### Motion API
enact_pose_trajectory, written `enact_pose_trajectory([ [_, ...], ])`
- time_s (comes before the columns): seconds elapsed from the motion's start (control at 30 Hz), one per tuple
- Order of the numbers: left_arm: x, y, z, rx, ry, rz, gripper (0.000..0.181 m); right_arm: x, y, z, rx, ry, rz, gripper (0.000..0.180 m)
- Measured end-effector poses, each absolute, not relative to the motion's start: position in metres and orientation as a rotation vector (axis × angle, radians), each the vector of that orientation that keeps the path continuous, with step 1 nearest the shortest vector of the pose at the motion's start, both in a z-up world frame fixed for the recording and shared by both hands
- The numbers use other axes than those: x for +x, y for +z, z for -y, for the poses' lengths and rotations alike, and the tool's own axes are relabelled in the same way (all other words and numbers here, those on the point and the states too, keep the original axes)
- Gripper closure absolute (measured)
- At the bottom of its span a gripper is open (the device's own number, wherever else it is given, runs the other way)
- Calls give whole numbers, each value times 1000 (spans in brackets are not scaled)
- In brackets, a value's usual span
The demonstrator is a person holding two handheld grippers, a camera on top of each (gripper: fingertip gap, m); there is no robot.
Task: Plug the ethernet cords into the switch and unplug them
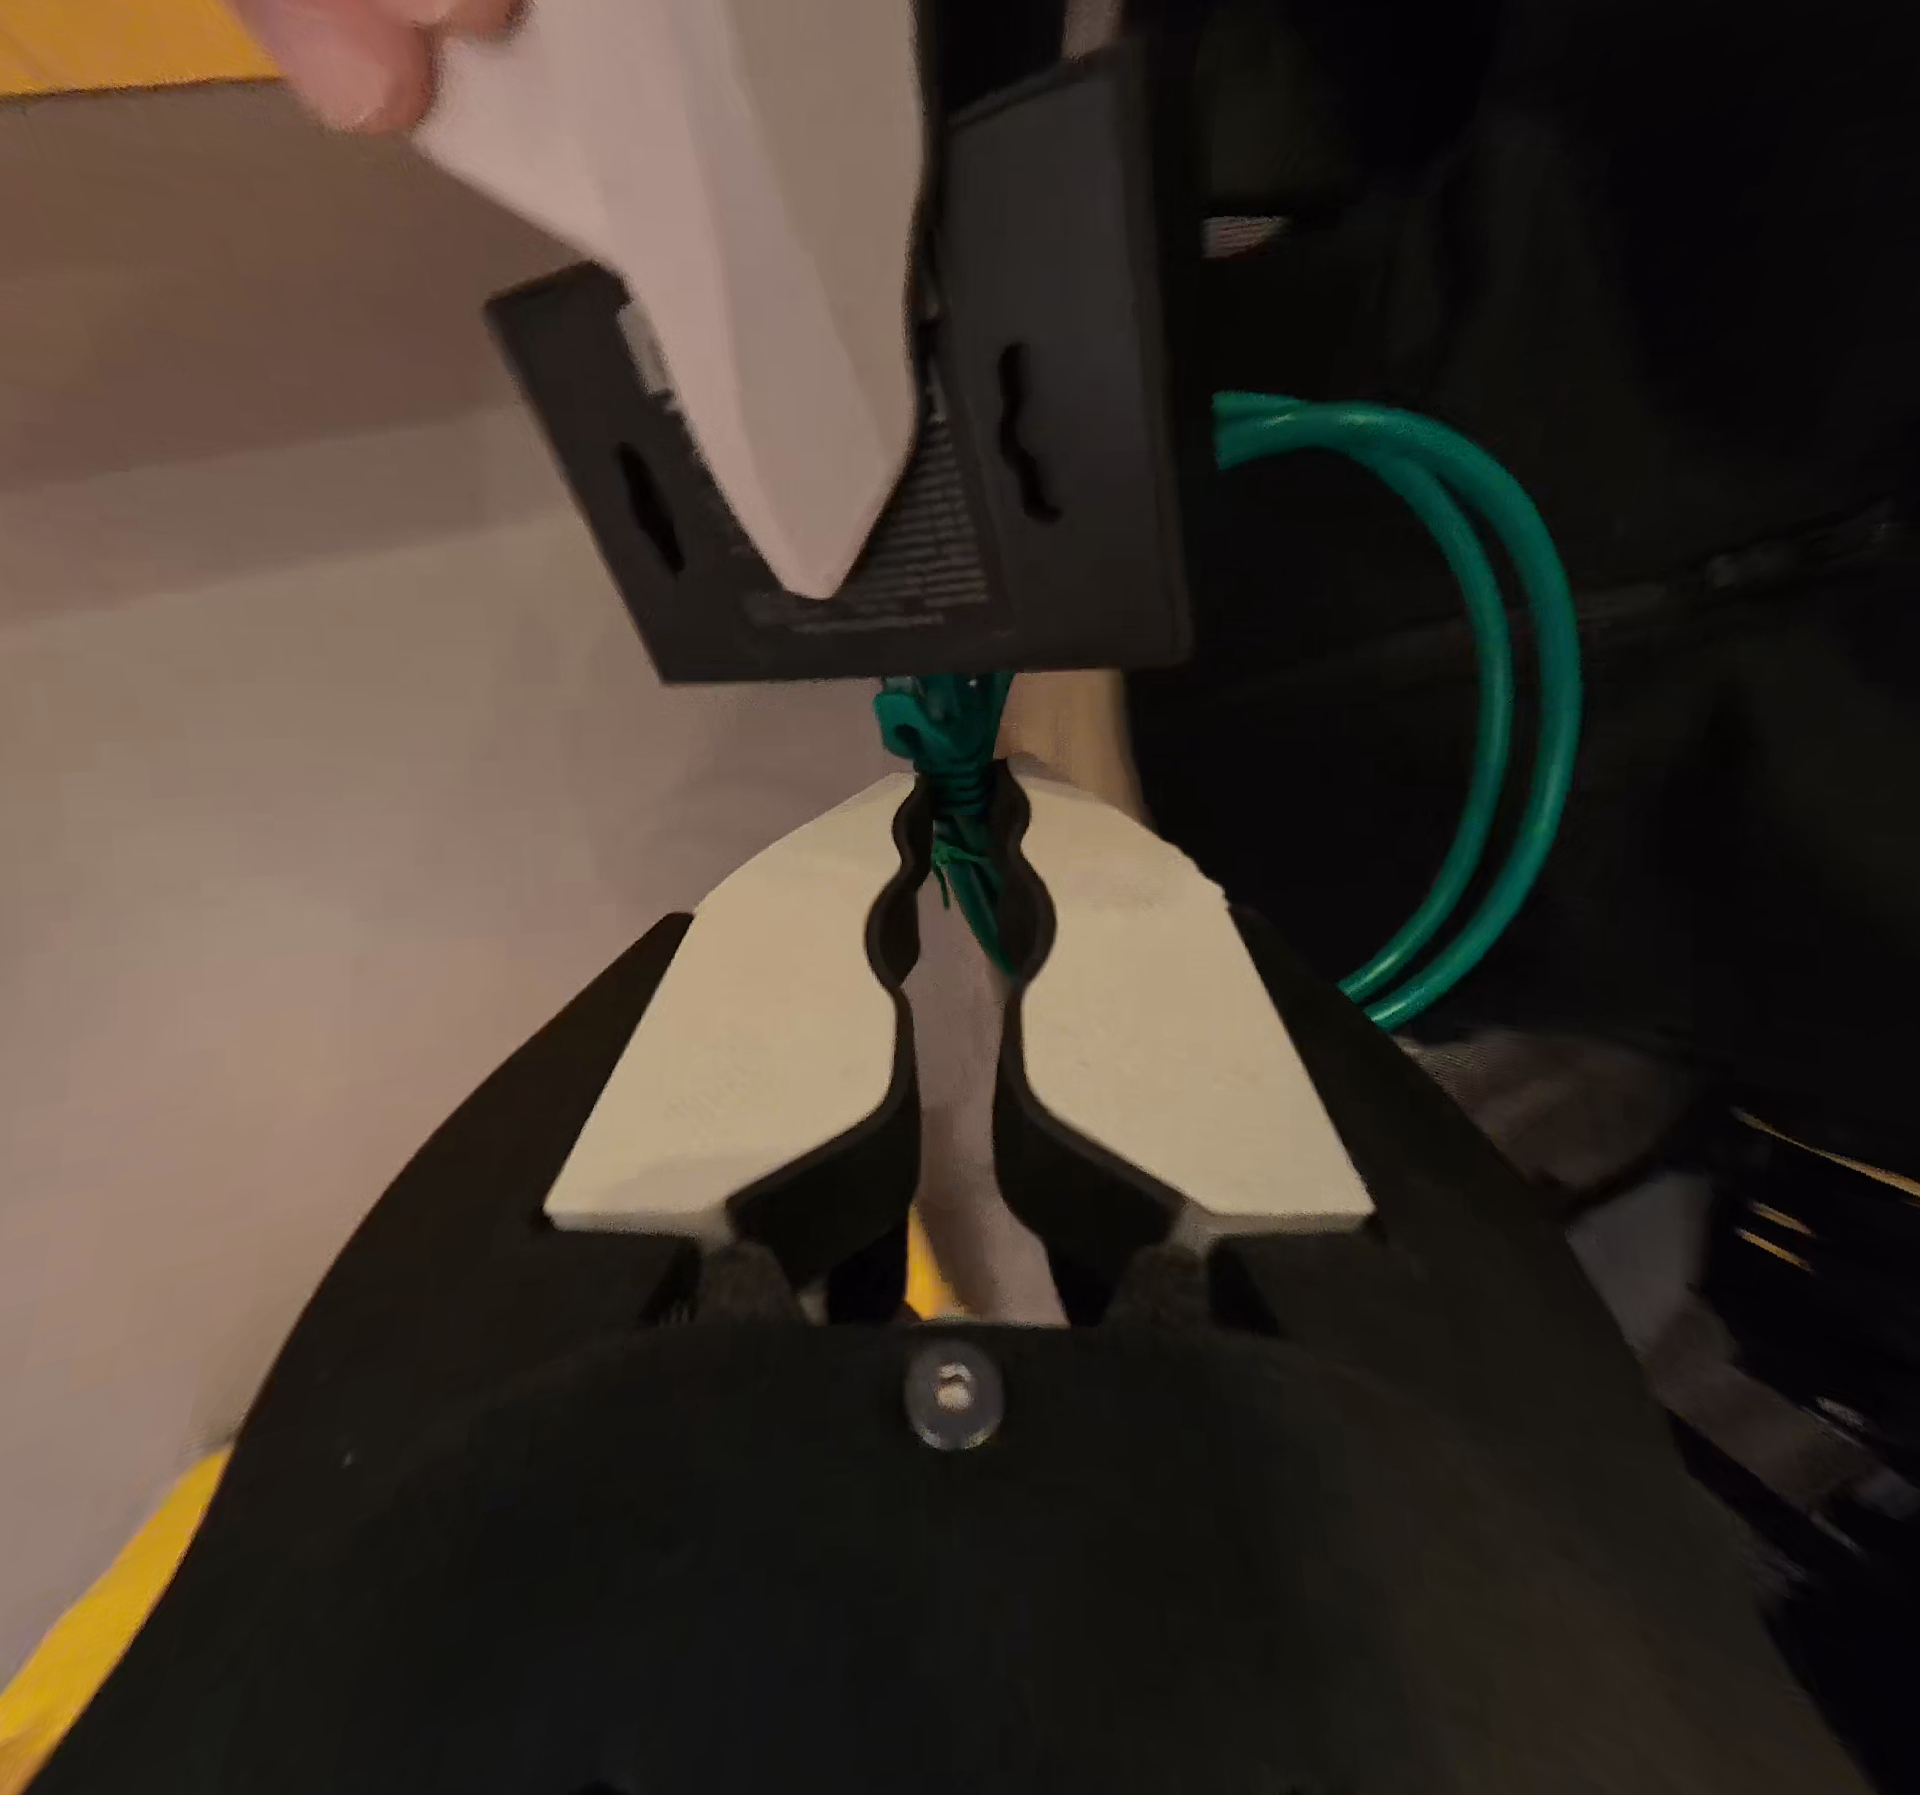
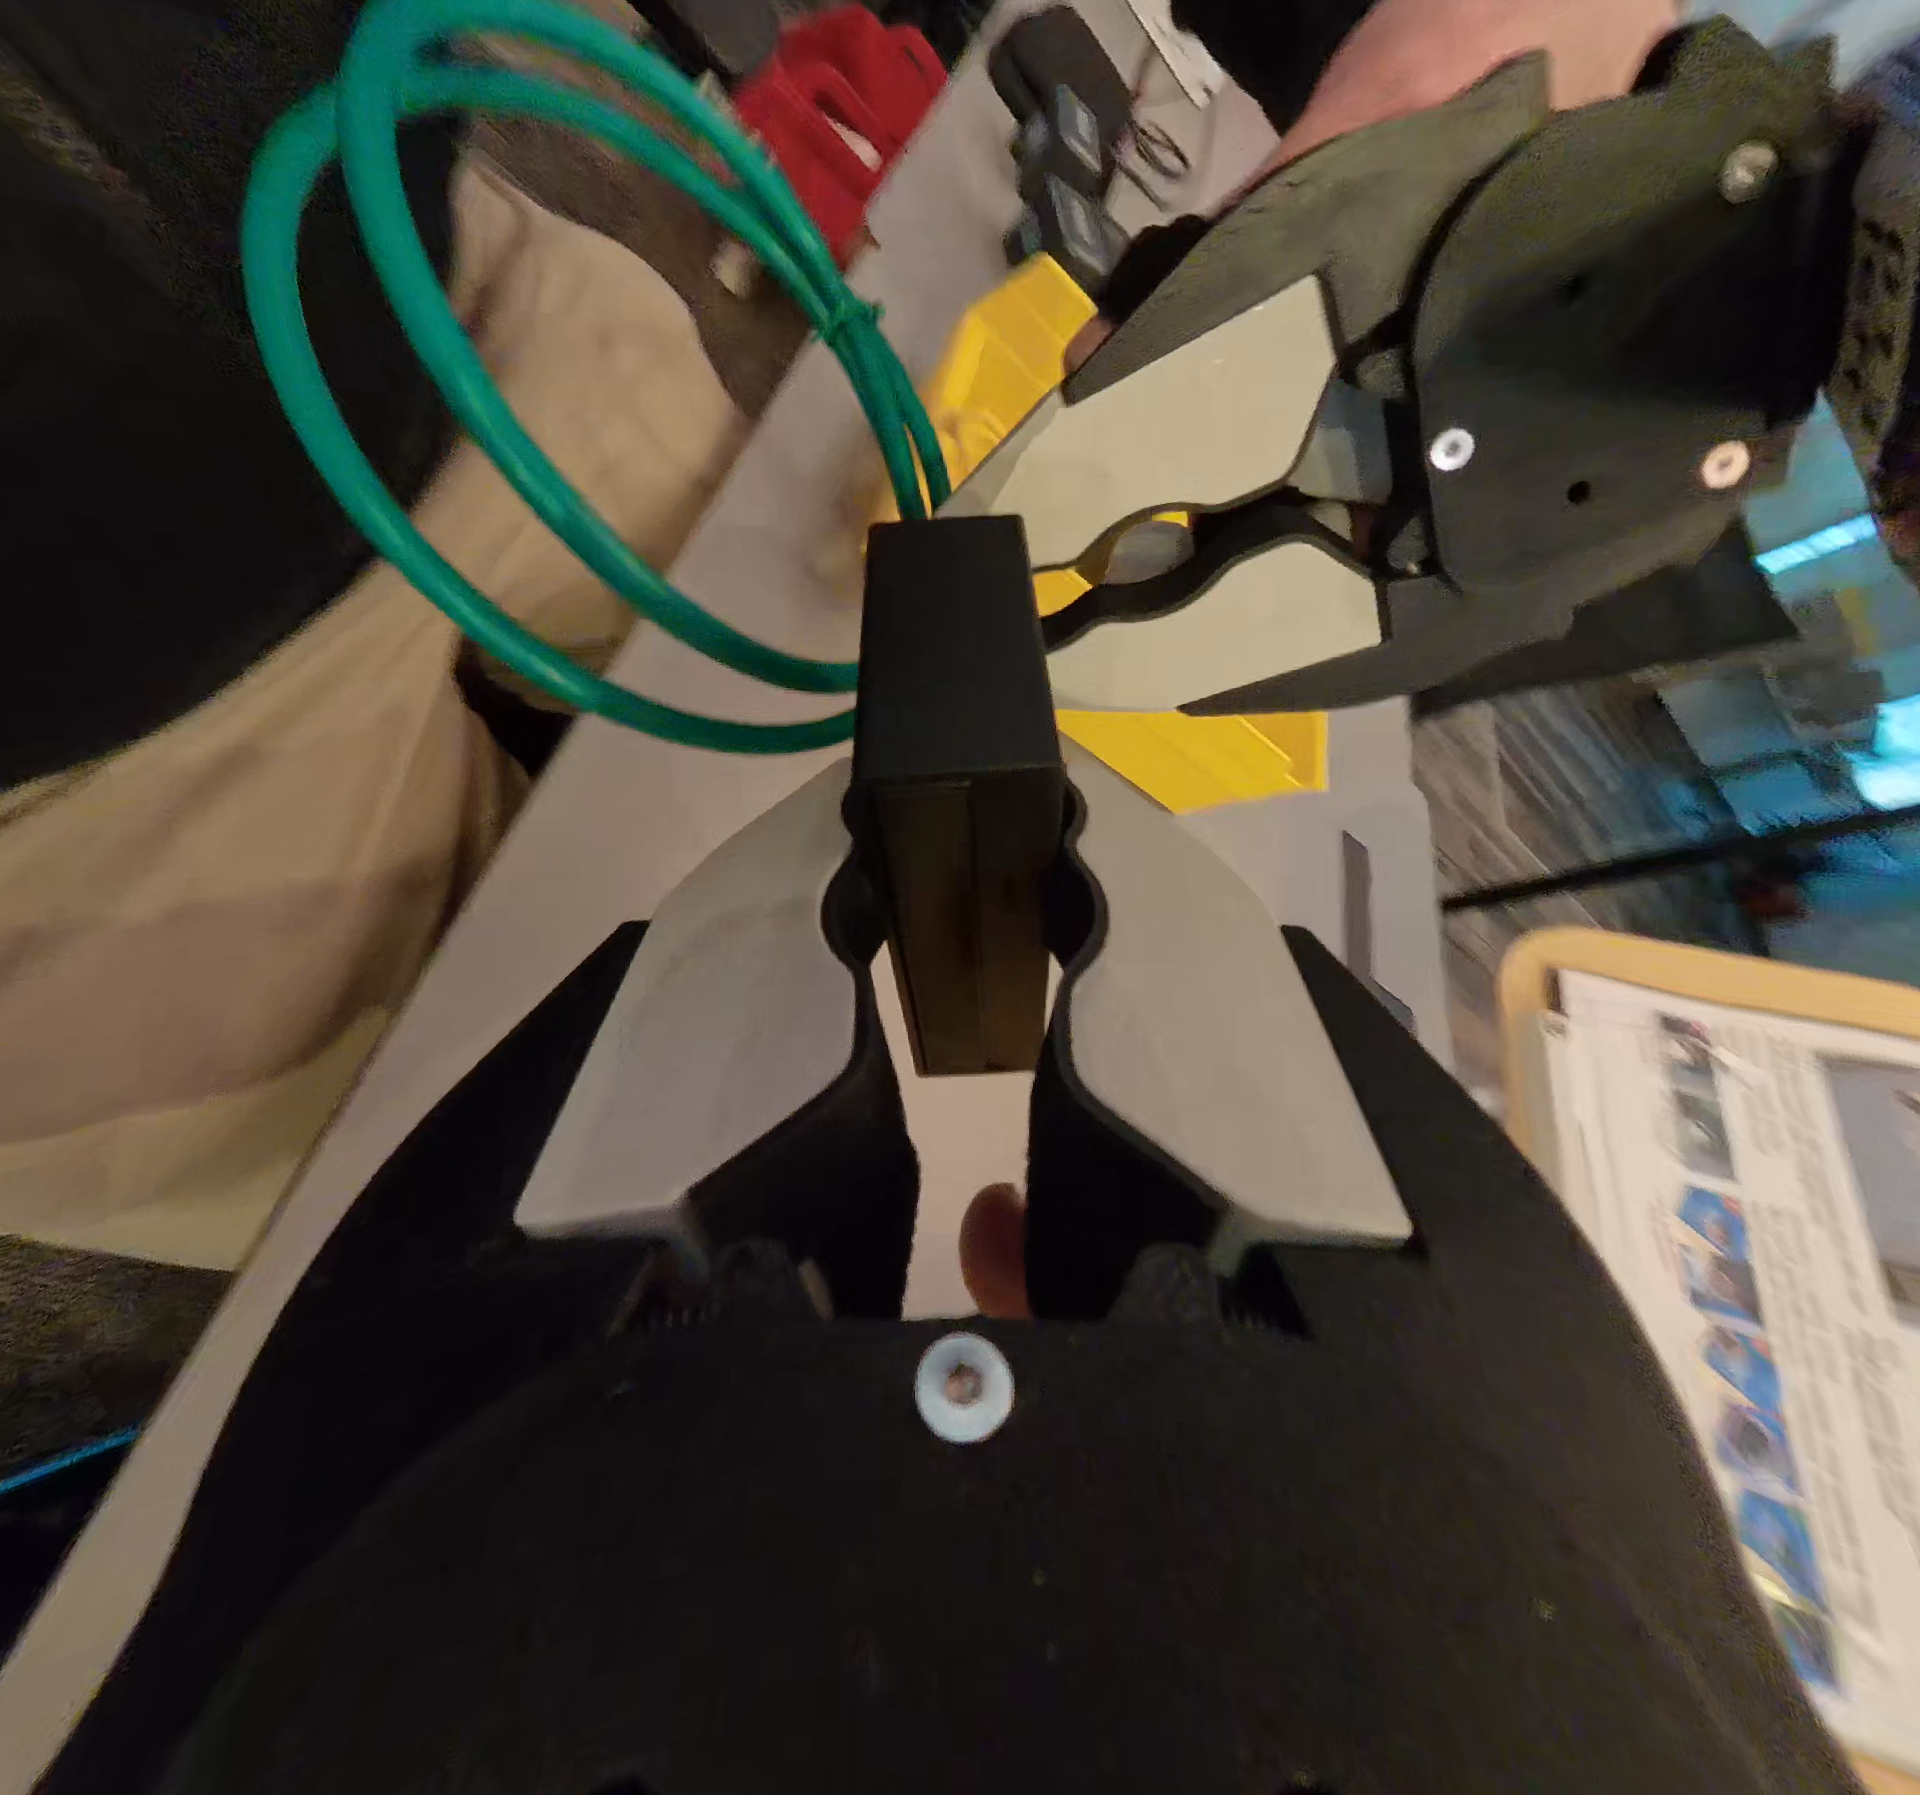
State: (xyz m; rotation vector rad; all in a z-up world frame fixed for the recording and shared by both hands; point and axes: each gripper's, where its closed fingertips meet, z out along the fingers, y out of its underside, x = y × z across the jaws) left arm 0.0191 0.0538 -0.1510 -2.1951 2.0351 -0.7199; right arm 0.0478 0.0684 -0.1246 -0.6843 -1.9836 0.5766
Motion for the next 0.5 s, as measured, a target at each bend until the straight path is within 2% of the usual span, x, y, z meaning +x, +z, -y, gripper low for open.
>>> enact_pose_trajectory([
  [0.07,13,-145,-76,-2160,-577,-1958,166,43,-119,-84,-723,499,1921,152],
  [0.27,-37,-113,-102,-2111,-395,-1659,132,46,-112,-105,-780,424,1806,152],
  [0.37,-92,-120,-103,-2155,-155,-1550,130,50,-113,-112,-816,409,1772,152],
  [0.5,-174,-162,-74,-2366,-14,-1456,133,55,-116,-119,-850,404,1754,152],
])
